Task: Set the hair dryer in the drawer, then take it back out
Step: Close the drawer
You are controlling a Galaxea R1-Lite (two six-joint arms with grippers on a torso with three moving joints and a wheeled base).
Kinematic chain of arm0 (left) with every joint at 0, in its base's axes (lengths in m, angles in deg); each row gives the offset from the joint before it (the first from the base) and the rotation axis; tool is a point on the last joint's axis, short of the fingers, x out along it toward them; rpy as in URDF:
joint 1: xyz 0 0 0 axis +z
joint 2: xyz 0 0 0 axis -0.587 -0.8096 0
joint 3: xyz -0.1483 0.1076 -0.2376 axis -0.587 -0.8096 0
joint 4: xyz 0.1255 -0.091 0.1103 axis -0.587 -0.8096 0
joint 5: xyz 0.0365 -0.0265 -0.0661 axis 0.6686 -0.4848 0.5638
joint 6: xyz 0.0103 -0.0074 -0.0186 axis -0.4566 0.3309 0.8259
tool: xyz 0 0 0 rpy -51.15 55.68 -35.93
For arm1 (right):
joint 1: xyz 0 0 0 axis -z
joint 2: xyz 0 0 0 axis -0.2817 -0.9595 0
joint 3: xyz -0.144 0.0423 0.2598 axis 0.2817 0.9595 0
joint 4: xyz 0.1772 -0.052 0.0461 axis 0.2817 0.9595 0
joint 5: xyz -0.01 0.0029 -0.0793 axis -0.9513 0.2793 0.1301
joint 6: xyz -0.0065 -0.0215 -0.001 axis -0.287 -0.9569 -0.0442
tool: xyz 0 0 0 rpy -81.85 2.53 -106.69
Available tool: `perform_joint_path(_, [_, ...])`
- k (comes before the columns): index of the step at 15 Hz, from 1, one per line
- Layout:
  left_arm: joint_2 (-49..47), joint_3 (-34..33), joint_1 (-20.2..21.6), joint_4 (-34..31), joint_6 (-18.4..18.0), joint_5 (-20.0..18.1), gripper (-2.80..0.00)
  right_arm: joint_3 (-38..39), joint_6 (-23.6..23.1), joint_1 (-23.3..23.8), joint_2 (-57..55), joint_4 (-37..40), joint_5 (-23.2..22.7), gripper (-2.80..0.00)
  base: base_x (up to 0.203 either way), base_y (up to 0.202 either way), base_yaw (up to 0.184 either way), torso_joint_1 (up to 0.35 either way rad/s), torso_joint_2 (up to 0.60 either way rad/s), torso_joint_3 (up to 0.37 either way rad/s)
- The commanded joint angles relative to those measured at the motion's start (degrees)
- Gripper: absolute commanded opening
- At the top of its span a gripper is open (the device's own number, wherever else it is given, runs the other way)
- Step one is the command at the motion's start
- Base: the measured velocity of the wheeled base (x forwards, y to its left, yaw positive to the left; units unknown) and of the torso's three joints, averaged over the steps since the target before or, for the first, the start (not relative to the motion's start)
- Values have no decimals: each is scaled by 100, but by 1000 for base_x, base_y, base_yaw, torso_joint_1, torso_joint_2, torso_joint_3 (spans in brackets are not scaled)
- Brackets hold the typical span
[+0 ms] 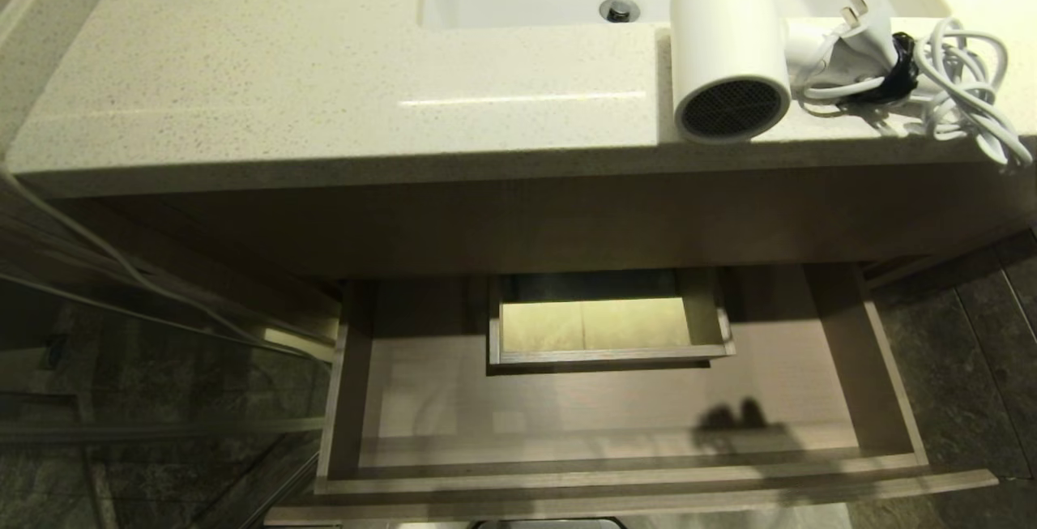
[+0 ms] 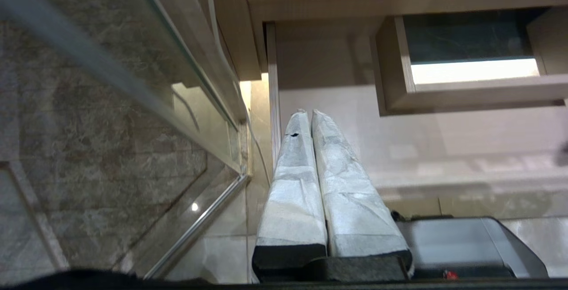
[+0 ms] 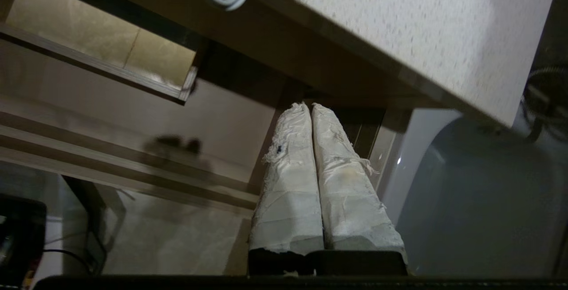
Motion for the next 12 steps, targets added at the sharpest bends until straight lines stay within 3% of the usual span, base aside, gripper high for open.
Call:
perform_joint_path(1, [0,-6,1,3,1,2,-280,748,674,189,433,-376,181,-280,0,0,0,-347,25,-305])
perform_joint_path(4, [0,-9,-2,3,1,2,-280,1922,1261,318,1129,-1165,843,-280,0,0,0,-340,23,-316])
perform_joint_path(8, [0,-4,6,3,1,2,-280,2723,1602,303,1456,-1951,1888,-280,0,0,0,-315,-18,-338])
perform_joint_path(12, [0,-1,-2,3,1,2,-280,2875,1617,293,1478,-1988,1903,-280,0,0,0,-286,-78,-359])
